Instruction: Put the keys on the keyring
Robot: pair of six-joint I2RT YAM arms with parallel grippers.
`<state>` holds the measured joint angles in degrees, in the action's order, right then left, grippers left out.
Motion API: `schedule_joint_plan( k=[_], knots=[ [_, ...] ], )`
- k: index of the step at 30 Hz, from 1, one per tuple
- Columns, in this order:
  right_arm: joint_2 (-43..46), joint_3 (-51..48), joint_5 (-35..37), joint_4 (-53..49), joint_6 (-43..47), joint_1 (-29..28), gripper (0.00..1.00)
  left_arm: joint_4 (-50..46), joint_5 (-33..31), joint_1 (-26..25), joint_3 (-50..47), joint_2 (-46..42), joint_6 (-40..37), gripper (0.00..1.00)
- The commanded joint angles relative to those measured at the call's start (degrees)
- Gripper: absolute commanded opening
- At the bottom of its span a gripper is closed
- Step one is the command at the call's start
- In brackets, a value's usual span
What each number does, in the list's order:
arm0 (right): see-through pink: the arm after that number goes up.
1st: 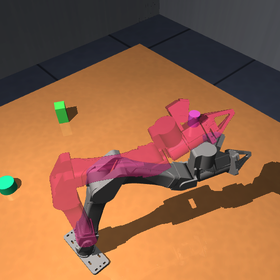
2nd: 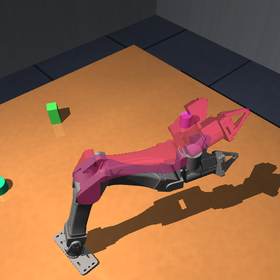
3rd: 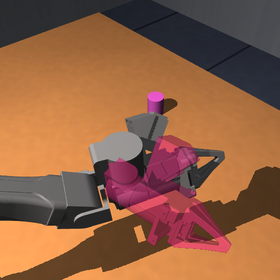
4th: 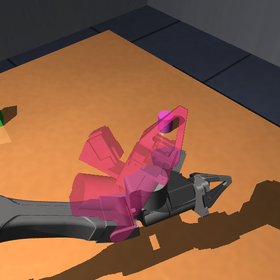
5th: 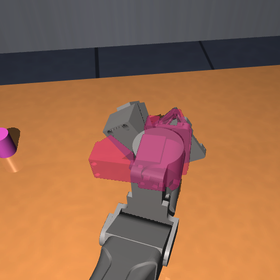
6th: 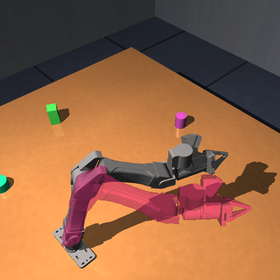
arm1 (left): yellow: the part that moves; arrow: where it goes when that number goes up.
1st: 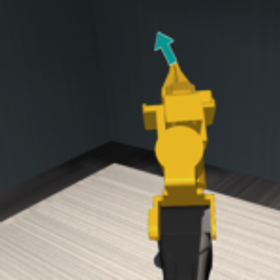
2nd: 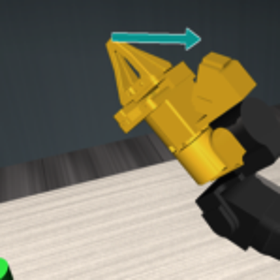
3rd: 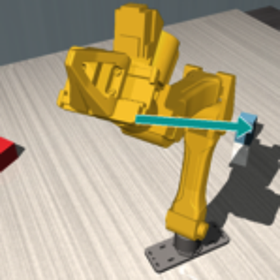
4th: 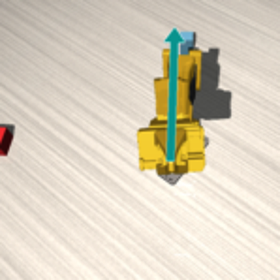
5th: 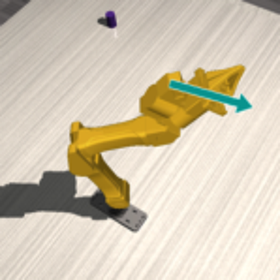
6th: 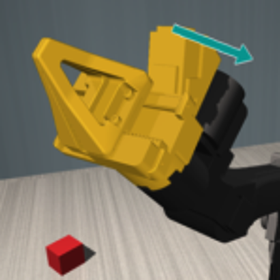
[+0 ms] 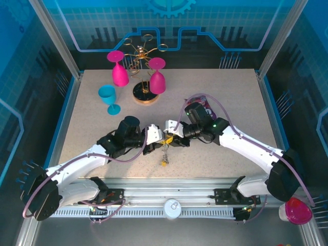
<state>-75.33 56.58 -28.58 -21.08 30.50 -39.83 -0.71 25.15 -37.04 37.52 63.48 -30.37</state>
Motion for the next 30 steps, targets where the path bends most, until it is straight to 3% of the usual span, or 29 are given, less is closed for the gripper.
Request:
schedule_joint_plan(
  k=[1,11,18,22,25,27,30],
  knots=[
    [4.28,-4.87,-7.2,10.14,-6.28,3.31,0.38,6.2,2.63,-0.4,-1.77,-2.03,-0.01,0.0],
    [3.27,-10.86,-9.81,16.64,-9.23,3.93,0.35,13.55,5.6,-0.4,-5.26,-3.63,2.4,0.0],
    [1.82,-10.43,-11.31,17.91,-9.41,3.97,0.22,16.57,6.59,-0.33,-6.22,-3.85,4.57,0.0],
    [1.79,-10.06,-12.82,17.35,-8.72,4.06,0.01,17.53,7.04,-0.34,-6.48,-3.98,5.05,0.0],
    [2.67,-9.69,-12.89,16.41,-8.13,4.08,0.0,16.94,6.05,-0.4,-6.41,-4.38,5.11,0.0],
    [3.29,-8.85,-12.2,14.64,-7.18,4.0,0.0,15.32,3.78,-0.36,-5.96,-4.59,4.98,0.13],
    [3.13,-6.54,-10.47,8.45,-3.88,3.25,0.0,9.07,1.43,-0.33,-3.71,-4.27,3.03,0.19]
  ],
)
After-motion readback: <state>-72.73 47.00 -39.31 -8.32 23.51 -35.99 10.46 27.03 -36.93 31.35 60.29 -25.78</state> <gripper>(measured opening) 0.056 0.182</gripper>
